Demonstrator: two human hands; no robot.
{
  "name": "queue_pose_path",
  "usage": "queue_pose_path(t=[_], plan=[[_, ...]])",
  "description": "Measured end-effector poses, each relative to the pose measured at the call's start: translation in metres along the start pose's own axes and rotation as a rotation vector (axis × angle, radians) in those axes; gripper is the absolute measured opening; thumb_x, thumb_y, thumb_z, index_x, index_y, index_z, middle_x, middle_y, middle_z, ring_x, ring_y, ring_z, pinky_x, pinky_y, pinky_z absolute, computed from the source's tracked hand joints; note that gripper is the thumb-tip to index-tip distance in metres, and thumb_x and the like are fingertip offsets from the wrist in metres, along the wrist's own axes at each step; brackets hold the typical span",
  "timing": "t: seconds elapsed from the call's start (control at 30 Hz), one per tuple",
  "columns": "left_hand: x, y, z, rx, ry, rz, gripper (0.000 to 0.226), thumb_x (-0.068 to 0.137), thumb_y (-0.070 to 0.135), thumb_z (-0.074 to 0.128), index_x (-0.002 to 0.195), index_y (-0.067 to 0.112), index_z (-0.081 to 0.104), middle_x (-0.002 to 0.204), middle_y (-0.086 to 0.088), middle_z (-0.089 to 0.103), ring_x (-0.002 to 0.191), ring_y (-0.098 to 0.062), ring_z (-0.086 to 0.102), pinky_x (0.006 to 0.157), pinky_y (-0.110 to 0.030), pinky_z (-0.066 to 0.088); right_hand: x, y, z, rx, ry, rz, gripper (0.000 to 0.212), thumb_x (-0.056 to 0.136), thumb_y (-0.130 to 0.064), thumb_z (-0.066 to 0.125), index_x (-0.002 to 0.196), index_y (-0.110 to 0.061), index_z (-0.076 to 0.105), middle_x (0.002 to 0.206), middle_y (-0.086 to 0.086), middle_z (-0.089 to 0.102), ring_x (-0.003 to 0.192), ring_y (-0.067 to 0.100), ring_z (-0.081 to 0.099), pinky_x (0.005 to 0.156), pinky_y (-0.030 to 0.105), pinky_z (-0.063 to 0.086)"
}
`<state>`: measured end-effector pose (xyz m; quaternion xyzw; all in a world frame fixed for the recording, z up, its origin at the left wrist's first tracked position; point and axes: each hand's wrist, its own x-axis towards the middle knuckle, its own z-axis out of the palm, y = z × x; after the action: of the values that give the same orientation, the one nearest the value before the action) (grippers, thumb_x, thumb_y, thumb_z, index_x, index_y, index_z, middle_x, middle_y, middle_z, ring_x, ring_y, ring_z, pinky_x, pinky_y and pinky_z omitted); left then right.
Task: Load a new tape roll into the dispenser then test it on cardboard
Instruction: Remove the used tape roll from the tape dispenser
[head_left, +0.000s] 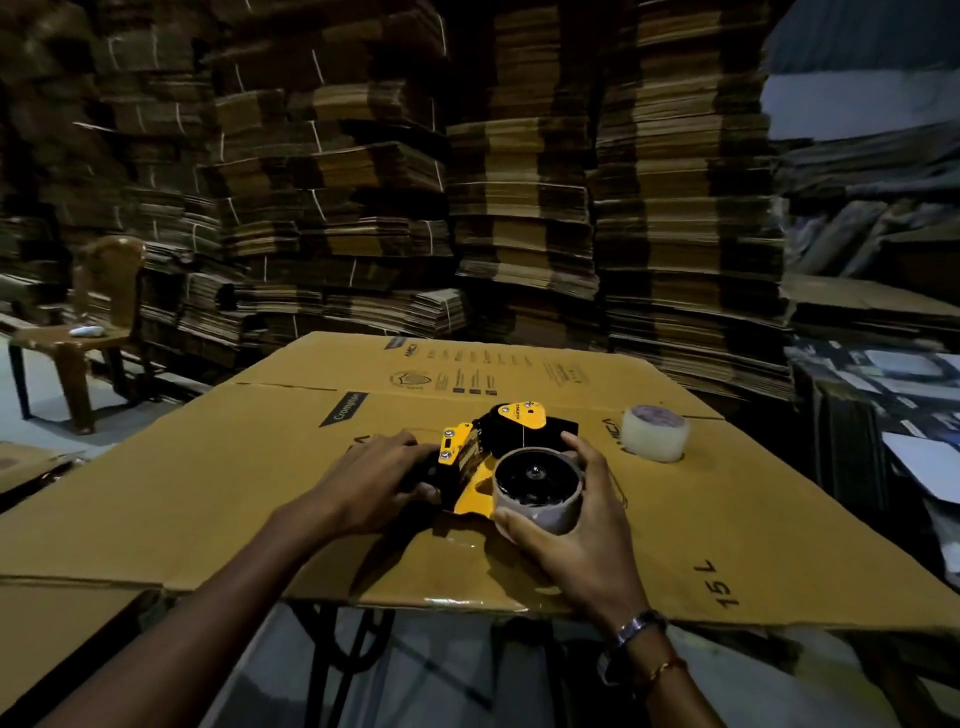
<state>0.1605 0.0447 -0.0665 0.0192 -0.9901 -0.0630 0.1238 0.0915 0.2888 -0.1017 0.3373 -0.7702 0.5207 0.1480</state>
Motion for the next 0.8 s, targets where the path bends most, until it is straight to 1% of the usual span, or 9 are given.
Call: queue_pose_path(t=[0.13, 0.27, 0.37, 0.43, 0.5, 0.57, 0.63, 0.7, 0.8], plan=[[0.003, -0.020, 0.000, -0.019, -0.062, 0.043, 0.047, 0.099, 0.029, 0.060, 0.144, 0.020, 0.049, 0.128, -0.003, 0.058, 0.116, -0.020, 0.053, 0.083, -0.029, 0.037, 0.002, 0.000, 0.000, 0.041, -0.173, 0.033, 0.089, 0.065, -0.052, 0.087, 0.137, -0.044, 0.036, 0.130, -0.024, 0.051, 0.121, 0.004, 0.053, 0.101, 0.026, 0.049], [0.001, -0.029, -0.004, -0.020, -0.026, 0.053, 0.052, 0.096, 0.029, 0.064, 0.146, 0.022, 0.050, 0.136, -0.002, 0.057, 0.122, -0.019, 0.050, 0.089, -0.030, 0.041, 0.006, -0.004, -0.001, 0.065, -0.295, 0.079, 0.087, 0.070, -0.041, 0.088, 0.140, -0.040, 0.036, 0.127, -0.018, 0.053, 0.120, 0.005, 0.054, 0.092, 0.011, 0.044], [-0.018, -0.015, 0.002, 0.086, 0.248, 0.090, 0.054, 0.093, 0.031, 0.068, 0.143, 0.020, 0.053, 0.136, -0.006, 0.054, 0.120, -0.025, 0.049, 0.091, -0.037, 0.049, 0.008, -0.003, -0.002, 0.106, -0.314, 0.107, 0.092, 0.068, -0.043, 0.085, 0.146, -0.034, 0.035, 0.126, -0.025, 0.050, 0.121, 0.006, 0.053, 0.094, 0.014, 0.045], [-0.036, 0.008, 0.014, 0.094, 0.518, 0.114, 0.041, 0.092, 0.030, 0.064, 0.130, 0.014, 0.062, 0.121, -0.012, 0.060, 0.107, -0.029, 0.055, 0.082, -0.042, 0.054, 0.009, -0.002, -0.001, 0.110, -0.329, 0.125, 0.095, 0.067, -0.044, 0.085, 0.147, -0.034, 0.034, 0.127, -0.024, 0.050, 0.124, 0.008, 0.053, 0.100, 0.023, 0.048], [-0.050, 0.032, 0.029, 0.021, 0.594, 0.175, 0.040, 0.096, 0.037, 0.052, 0.123, 0.011, 0.064, 0.110, -0.011, 0.062, 0.097, -0.025, 0.059, 0.078, -0.042, 0.055, 0.009, -0.001, -0.002, 0.098, -0.341, 0.130, 0.099, 0.066, -0.048, 0.084, 0.149, -0.034, 0.032, 0.135, -0.014, 0.051, 0.127, 0.011, 0.052, 0.106, 0.033, 0.047], [-0.059, 0.053, 0.039, -0.151, 0.401, 0.124, 0.062, 0.096, 0.054, 0.044, 0.142, 0.014, 0.050, 0.122, -0.007, 0.060, 0.107, -0.021, 0.057, 0.089, -0.039, 0.052, 0.009, -0.002, -0.004, 0.076, -0.370, 0.130, 0.105, 0.064, -0.054, 0.081, 0.152, -0.034, 0.028, 0.143, -0.008, 0.047, 0.131, 0.013, 0.049, 0.110, 0.038, 0.045], [-0.060, 0.062, 0.043, -0.217, 0.197, 0.020, 0.096, 0.089, 0.071, 0.046, 0.161, 0.018, 0.012, 0.136, -0.005, 0.054, 0.114, -0.020, 0.052, 0.093, -0.033, 0.046, 0.009, -0.003, -0.006, 0.079, -0.417, 0.141, 0.109, 0.064, -0.055, 0.079, 0.155, -0.035, 0.022, 0.141, -0.012, 0.045, 0.132, 0.012, 0.047, 0.111, 0.038, 0.043], [-0.054, 0.065, 0.042, -0.282, 0.088, -0.043, 0.116, 0.081, 0.079, 0.052, 0.159, 0.025, -0.015, 0.140, -0.007, 0.051, 0.115, -0.021, 0.052, 0.090, -0.034, 0.046, 0.010, -0.002, -0.009, 0.118, -0.453, 0.174, 0.113, 0.064, -0.051, 0.080, 0.157, -0.035, 0.017, 0.134, -0.023, 0.045, 0.132, 0.011, 0.047, 0.111, 0.036, 0.043], [-0.044, 0.065, 0.040, -0.448, 0.010, -0.068, 0.128, 0.070, 0.083, 0.061, 0.159, 0.031, -0.015, 0.157, -0.006, 0.041, 0.136, -0.025, 0.047, 0.103, -0.040, 0.047, 0.011, 0.001, -0.009, 0.166, -0.456, 0.237, 0.121, 0.060, -0.050, 0.084, 0.158, -0.035, 0.016, 0.145, -0.013, 0.049, 0.133, 0.015, 0.050, 0.112, 0.041, 0.043]])
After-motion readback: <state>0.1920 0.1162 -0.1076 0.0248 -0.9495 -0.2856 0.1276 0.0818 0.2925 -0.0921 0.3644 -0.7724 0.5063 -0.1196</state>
